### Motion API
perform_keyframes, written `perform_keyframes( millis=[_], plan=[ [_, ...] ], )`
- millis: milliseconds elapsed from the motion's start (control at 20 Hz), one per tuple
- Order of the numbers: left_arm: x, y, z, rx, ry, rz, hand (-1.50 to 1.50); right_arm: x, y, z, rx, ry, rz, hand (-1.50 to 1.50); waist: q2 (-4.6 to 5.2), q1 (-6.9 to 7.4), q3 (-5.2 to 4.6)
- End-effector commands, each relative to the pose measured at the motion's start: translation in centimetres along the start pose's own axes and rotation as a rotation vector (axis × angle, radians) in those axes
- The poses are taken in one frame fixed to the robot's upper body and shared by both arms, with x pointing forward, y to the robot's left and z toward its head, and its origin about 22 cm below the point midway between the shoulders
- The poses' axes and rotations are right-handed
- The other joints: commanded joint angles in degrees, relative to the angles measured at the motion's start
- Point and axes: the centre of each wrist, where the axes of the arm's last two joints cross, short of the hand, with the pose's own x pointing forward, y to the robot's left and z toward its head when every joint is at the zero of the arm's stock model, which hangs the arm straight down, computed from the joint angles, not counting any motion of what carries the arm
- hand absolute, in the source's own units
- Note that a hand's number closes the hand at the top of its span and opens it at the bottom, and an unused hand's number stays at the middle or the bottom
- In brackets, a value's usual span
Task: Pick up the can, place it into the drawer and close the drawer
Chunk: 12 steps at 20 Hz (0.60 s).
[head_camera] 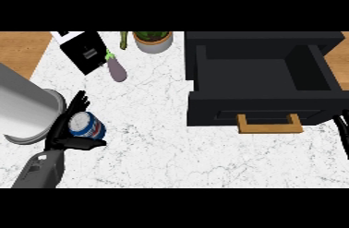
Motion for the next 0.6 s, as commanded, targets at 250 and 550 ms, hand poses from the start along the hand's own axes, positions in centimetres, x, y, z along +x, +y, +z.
perform_keyframes(
  millis=[250,550],
  plan=[
    [0.6,-2.2,-1.7,-0.059,-0.039,0.03,1.5,0.7,0.8,0.8,0.0,-0.011,-0.016,-1.5,-0.02,-0.04,-0.01],
    [1.0,-3.0,-2.6,-0.103,-0.042,0.111,1.5,-1.0,-0.6,1.1,-0.029,-0.026,-0.02,-1.5,0.03,-0.22,-0.01]
  ],
)
